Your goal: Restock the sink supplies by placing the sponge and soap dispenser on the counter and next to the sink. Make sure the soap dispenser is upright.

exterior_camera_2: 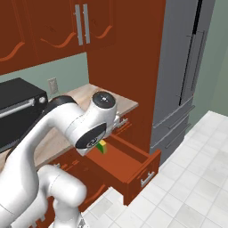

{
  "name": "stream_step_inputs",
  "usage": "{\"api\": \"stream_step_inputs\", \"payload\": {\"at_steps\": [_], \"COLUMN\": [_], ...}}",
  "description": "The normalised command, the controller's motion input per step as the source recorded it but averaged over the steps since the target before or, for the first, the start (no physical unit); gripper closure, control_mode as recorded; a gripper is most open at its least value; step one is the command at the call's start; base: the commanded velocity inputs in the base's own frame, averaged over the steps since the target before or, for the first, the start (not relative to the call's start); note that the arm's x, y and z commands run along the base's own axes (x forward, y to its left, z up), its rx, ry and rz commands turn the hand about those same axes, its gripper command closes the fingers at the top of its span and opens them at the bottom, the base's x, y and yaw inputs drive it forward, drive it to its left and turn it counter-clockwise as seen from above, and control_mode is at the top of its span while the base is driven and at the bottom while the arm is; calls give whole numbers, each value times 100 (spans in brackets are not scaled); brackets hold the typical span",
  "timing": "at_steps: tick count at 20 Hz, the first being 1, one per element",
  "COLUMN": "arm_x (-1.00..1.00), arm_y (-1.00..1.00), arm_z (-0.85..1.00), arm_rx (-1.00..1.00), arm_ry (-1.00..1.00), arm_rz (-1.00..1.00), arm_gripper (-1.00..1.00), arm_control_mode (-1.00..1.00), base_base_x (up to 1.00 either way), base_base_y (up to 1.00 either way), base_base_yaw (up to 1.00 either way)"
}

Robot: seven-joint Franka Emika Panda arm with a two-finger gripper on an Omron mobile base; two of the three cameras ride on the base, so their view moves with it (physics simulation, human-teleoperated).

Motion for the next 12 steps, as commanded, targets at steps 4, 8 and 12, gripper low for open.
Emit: {"api": "stream_step_inputs", "payload": {"at_steps": [4, 8, 12], "arm_x": [0, 0, 0], "arm_y": [3, 0, 0], "arm_z": [-1, 0, 0], "arm_rx": [-1, 0, 0], "arm_ry": [0, 0, 0], "arm_rz": [0, 0, 0], "arm_gripper": [100, 100, 100], "arm_control_mode": [100, 100, 100], "base_base_x": [-17, -70, -74], "base_base_y": [2, 0, -6], "base_base_yaw": [-6, -48, -70]}}
